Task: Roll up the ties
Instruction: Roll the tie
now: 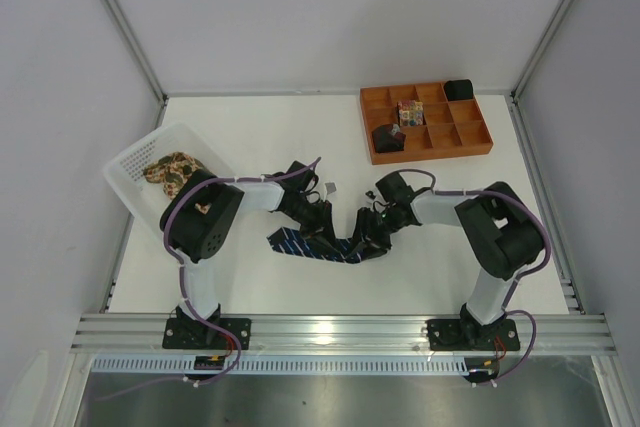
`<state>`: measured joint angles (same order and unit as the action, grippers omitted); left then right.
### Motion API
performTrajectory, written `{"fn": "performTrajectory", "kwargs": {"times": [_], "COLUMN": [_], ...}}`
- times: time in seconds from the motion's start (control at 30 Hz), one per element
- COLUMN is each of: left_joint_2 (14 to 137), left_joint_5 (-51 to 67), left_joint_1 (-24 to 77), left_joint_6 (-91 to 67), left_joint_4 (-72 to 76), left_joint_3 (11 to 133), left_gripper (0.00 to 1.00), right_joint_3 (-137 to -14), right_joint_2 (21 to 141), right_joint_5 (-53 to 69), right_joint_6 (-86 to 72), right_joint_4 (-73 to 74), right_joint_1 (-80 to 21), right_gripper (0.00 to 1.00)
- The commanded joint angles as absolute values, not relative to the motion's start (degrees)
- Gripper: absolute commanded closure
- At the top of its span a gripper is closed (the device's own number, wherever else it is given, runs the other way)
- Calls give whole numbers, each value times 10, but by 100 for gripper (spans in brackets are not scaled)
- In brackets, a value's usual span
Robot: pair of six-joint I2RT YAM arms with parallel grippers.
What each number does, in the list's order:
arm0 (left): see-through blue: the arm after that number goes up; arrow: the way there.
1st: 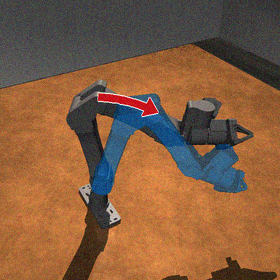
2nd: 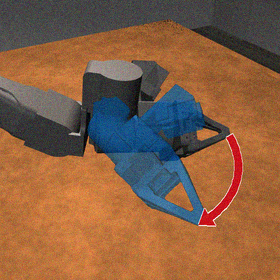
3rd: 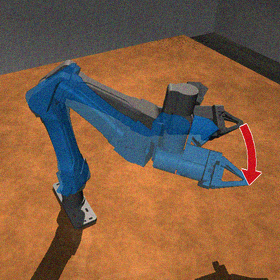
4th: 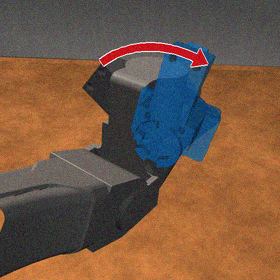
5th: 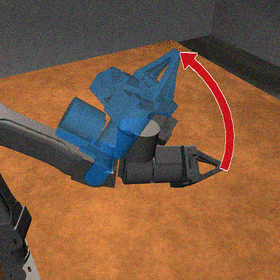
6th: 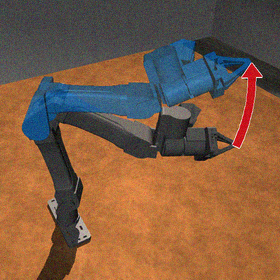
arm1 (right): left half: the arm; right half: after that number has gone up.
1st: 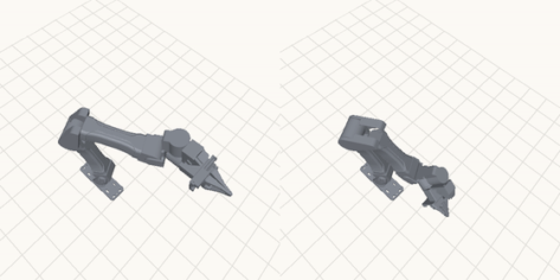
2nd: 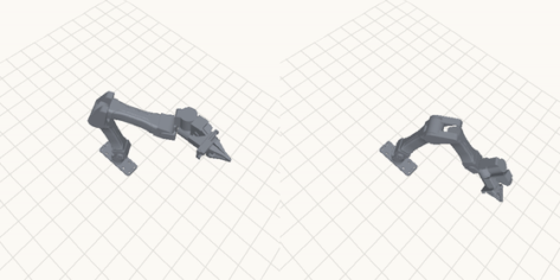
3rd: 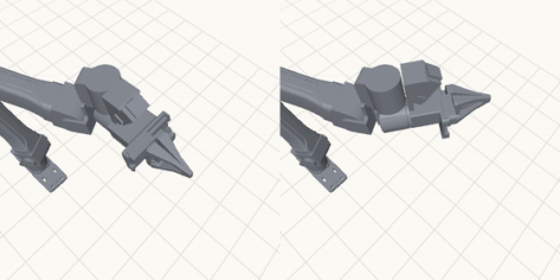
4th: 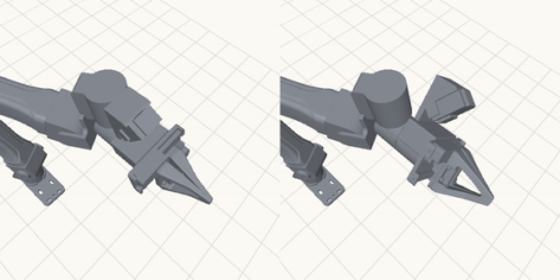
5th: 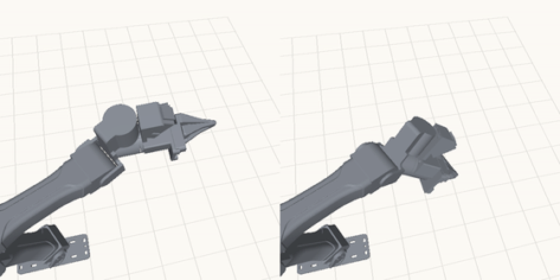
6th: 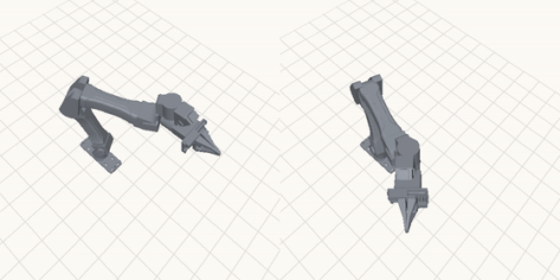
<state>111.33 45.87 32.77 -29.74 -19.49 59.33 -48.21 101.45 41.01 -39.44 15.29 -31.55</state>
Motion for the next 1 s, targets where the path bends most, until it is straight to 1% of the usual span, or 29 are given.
{"fn": "performTrajectory", "kwargs": {"times": [0.0,0.07,0.33,0.47,0.5,0.57,0.6,0.67,0.77,0.97], "left_joint_2": [1114,1114,1130,1143,1145,1151,1156,1160,1164,1174], "left_joint_5": [432,432,436,436,438,439,440,440,444,449], "left_joint_1": [334,334,344,353,359,365,371,379,391,403], "left_joint_6": [-281,-280,-280,-284,-285,-288,-289,-294,-306,-324], "left_joint_4": [-196,-196,-192,-192,-192,-192,-192,-192,-181,-158], "left_joint_3": [583,583,590,608,612,624,629,642,649,651], "left_gripper": [81,81,81,81,81,81,81,81,81,81], "right_joint_3": [-503,-507,-534,-568,-581,-594,-601,-621,-640,-644], "right_joint_2": [1025,1023,1020,1022,1023,1028,1030,1030,1034,1014], "right_joint_5": [403,401,383,366,357,347,340,306,258,200], "right_joint_6": [-395,-392,-374,-348,-338,-329,-318,-306,-283,-273], "right_joint_4": [154,163,212,285,300,349,366,421,481,526], "right_joint_1": [-319,-319,-320,-320,-320,-320,-321,-323,-327,-335], "right_gripper": [58,59,76,84,89,94,95,100,100,100]}}
